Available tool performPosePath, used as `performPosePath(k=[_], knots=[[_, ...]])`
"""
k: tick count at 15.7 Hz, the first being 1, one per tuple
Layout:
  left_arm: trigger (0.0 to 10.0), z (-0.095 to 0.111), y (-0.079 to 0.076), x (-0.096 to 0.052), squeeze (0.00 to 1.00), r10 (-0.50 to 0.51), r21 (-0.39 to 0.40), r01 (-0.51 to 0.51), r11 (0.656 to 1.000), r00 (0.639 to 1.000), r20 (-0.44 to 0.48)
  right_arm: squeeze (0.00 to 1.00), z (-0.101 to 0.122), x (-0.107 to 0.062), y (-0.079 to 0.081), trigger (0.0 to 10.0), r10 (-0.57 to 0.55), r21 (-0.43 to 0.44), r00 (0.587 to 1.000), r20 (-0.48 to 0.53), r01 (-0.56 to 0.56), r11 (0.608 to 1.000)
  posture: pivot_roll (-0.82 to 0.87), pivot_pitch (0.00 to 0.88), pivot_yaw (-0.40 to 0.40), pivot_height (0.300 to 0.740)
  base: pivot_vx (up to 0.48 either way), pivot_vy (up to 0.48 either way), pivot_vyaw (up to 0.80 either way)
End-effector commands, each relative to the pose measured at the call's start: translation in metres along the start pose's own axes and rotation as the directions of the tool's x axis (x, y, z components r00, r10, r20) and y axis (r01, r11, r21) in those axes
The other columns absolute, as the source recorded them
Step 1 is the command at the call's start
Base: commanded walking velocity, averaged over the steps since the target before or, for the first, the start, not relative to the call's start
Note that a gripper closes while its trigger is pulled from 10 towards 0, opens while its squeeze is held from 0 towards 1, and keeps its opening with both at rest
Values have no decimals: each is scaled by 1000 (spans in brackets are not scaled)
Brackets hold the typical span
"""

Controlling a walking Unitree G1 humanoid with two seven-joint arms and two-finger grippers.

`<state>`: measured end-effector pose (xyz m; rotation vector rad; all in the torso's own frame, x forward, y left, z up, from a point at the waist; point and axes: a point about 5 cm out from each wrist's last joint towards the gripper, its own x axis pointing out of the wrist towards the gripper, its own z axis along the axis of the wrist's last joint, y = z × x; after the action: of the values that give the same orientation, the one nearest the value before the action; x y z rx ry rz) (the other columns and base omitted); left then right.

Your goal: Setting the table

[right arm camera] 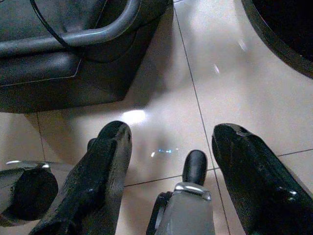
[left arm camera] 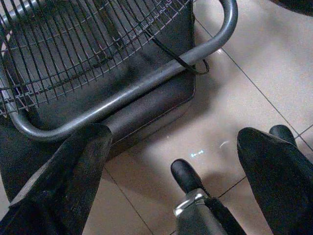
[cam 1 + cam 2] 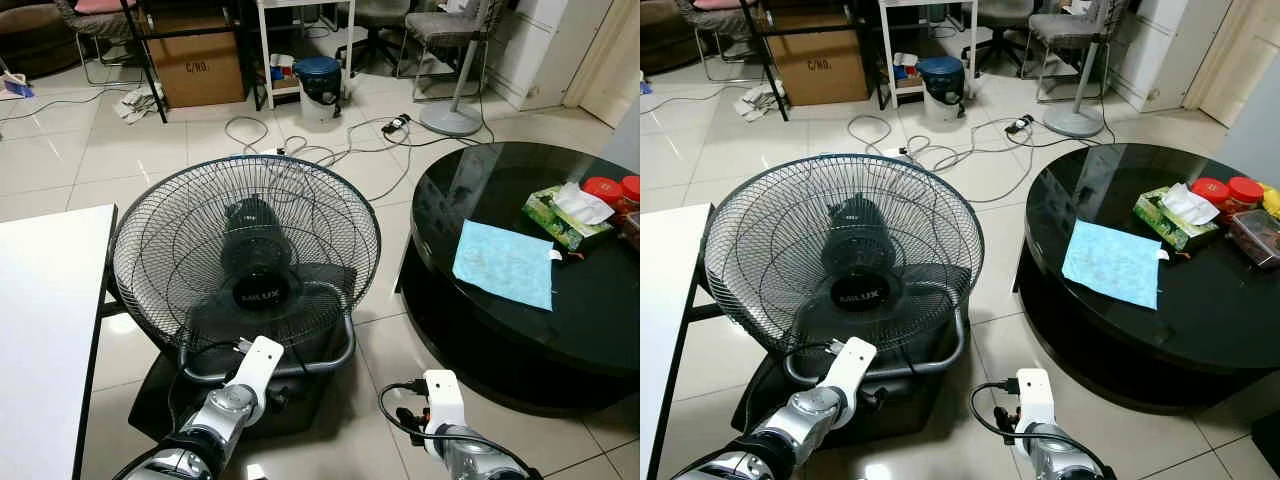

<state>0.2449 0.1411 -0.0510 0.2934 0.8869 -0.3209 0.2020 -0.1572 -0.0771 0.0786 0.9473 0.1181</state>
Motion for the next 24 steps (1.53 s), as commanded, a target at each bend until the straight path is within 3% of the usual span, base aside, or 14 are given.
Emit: performPosePath(k=[1, 3, 7, 8, 9, 11, 14, 15, 16, 18, 19, 21, 23, 24], knots=[[10000, -18, 23, -4, 0, 33, -243, -62, 968, 992, -120, 0, 6, -8, -45, 10000, -142, 178, 985, -94, 157, 971, 8, 0, -43, 740, 0, 0, 0], [10000, -23, 14, -4, 0, -1, -204, -31, 979, 988, -153, 0, 16, -2, -27, 10000, -98, 163, 990, -99, 113, 980, -22, 0, -24, 740, 0, 0, 0], [10000, -11, 2, -1, 0, -78, -190, 52, 980, 988, -131, 0, 11, -2, -21, 10000, -82, 198, 990, -116, 104, 975, -10, 0, -7, 740, 0, 0, 0], [10000, -4, -17, 1, 0, -195, 32, 198, 980, 978, -75, 0, 24, -1, -19, 10000, -45, 210, 999, -28, 50, 976, -12, 0, -2, 740, 0, 0, 0], [10000, 3, -19, 0, 0, -214, 134, 213, 968, 977, -11, 0, 35, 0, -16, 10000, -9, 191, 999, 50, 0, 982, -17, 0, -2, 740, 0, 0, 0], [10000, 40, -10, -12, 0, -311, 221, 257, 941, 913, 264, 0, 78, -12, -10, 10000, 146, 83, 947, 285, -176, 981, -49, 0, 18, 740, 0, 0, 0], [10000, 62, -20, -43, 0, -493, 408, 332, 850, 775, 397, 0, 99, -53, 16, 10000, 376, -176, 854, 360, -334, 926, -50, 0, 5, 740, 0, 0, 0], [10000, 74, -13, -60, 812, -501, 420, 316, 850, 730, 465, 1000, 110, -76, 25, 10000, 439, -219, 800, 408, -381, 898, -52, 0, 10, 740, 0, 0, 0], [10000, 102, 4, -84, 1000, -461, 348, 306, 886, 661, 592, 1000, 136, -105, 31, 10000, 469, -230, 697, 542, -414, 881, -53, 0, 13, 740, 0, 0, 0], [10000, 161, 35, -141, 1000, -333, 269, 197, 943, 512, 792, 1000, 189, -159, 37, 10000, 442, -276, 515, 734, -369, 888, -71, 0, 47, 740, 0, 0, 0], [10000, 175, 45, -157, 1000, -269, 227, 144, 963, 491, 829, 1000, 212, -177, 40, 10000, 405, -299, 478, 779, -285, 911, -75, 0, 51, 740, 0, 0, 0], [10000, 190, 59, -172, 1000, -87, 99, 3, 995, 510, 856, 1000, 235, -194, 46, 10000, 355, -293, 439, 826, -203, 934, -50, 0, 21, 740, 0, 0, 0], [10000, 179, 63, -163, 1000, 50, -33, -40, 999, 569, 821, 1000, 239, -188, 51, 10000, 291, -238, 465, 836, -170, 956, -60, 0, 28, 740, 0, 0, 0], [10000, 177, 65, -166, 1000, 116, -84, -83, 993, 552, 825, 1000, 238, -183, 52, 10000, 247, -227, 503, 828, -101, 969, -38, 0, 14, 740, 0, 0, 0]])
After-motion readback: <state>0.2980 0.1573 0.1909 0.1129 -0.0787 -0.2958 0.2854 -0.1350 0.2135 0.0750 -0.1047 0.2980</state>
